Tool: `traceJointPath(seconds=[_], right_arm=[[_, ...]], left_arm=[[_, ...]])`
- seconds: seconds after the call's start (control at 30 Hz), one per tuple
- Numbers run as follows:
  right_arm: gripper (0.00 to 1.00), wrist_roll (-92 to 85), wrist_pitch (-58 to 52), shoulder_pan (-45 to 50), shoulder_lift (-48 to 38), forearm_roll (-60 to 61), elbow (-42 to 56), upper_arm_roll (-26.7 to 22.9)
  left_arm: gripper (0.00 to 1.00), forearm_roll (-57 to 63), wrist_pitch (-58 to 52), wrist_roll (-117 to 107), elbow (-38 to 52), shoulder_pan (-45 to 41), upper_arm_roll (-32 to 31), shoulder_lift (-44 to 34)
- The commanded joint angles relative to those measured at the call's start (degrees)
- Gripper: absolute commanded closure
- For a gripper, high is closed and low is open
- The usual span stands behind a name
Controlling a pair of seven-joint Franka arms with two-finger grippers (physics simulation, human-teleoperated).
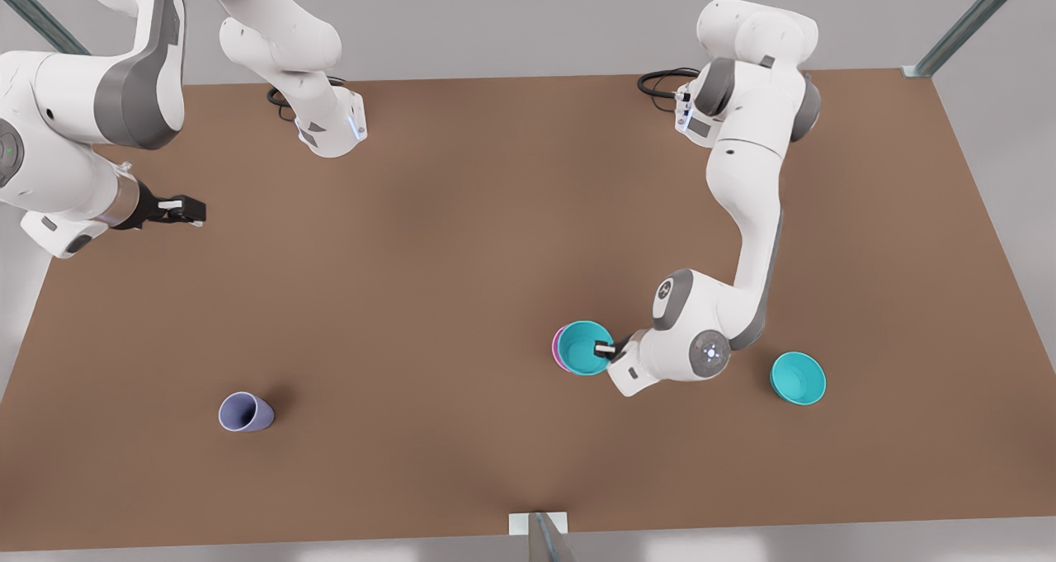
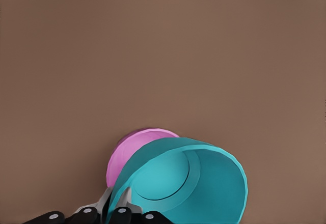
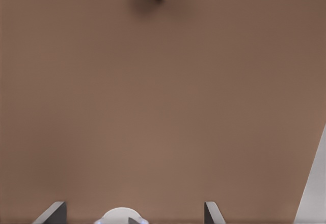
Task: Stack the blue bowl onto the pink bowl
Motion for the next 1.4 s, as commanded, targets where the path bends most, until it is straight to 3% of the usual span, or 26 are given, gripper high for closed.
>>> traceJointPath(seconds=[0.0, 0.33, 0.47, 0.9, 0.93, 1.0, 1.03, 1.07, 1.1, 1.13, 1.23, 1.27, 1.3, 1.37], right_arm=[[0.0, -1.17, -0.03, 0.0, -0.05, 0.05, 0.02, 0.02], [0.0, -1.17, -0.03, 0.0, -0.05, 0.05, -0.42, 0.02], [0.0, -1.17, -0.12, 0.0, -0.05, 0.05, -0.42, 0.02], [0.0, -0.91, -0.04, 0.09, -0.05, 0.05, -1.12, 0.02], [0.0, -0.91, -0.12, 0.09, -0.05, 0.05, -1.03, 0.02], [0.0, -0.91, -0.12, 0.09, -0.05, 0.05, -1.12, 0.02], [0.0, -0.91, -0.12, 0.09, -0.05, 0.05, -1.12, 0.02], [0.0, -0.91, -0.12, 0.09, -0.05, 0.05, -1.12, 0.02], [0.0, -0.91, -0.12, 0.09, -0.05, 0.14, -1.12, 0.02], [0.0, -0.91, -0.12, 0.09, -0.05, 0.14, -1.12, 0.02], [0.0, -0.91, -0.12, 0.09, -0.05, 0.05, -1.12, 0.02], [0.0, -0.91, -0.12, 0.09, -0.05, 0.05, -1.12, 0.02], [0.0, -0.91, -0.12, 0.09, -0.05, 0.05, -1.12, 0.02], [0.0, -0.91, -0.12, 0.09, -0.05, 0.05, -1.21, 0.02]], left_arm=[[0.79, -0.31, 3.54, -44.26, 0.13, -0.14, -0.11, 0.5], [0.79, 0.4, 0.12, -43.3, -2.86, -0.58, -0.2, -0.55], [0.79, 0.48, 3.9, -43.03, -9.01, -0.75, -0.2, -3.1], [0.79, 0.57, 4.25, -41.8, -11.91, -1.63, -0.28, -4.15], [0.0, 0.48, 4.95, -41.8, -12.0, -1.55, -0.28, -4.07], [0.0, 0.57, 3.11, -41.72, -12.26, -1.37, -0.2, -5.73], [0.0, 1.97, -4.44, -37.51, -12.26, -0.84, 1.73, -8.19], [0.0, 3.3, -15.33, -26.37, -12.26, -0.58, 8.75, -12.23], [0.0, 6.1, -29.57, -7.82, -11.38, -0.14, 20.88, -18.29], [0.0, 13.13, -33.72, 3.88, -11.38, -0.05, 23.97, -23.83], [0.0, 16.57, -39.26, 13.39, -6.37, 0.65, 24.15, -32.71], [0.0, 16.74, -36.98, 13.3, -9.18, 4.68, 18.55, -36.84], [0.0, 18.93, -35.13, 13.13, -11.65, 12.25, 8.68, -40.19], [0.0, 20.26, -35.04, 13.04, -11.3, 11.9, 8.5, -40.19]])
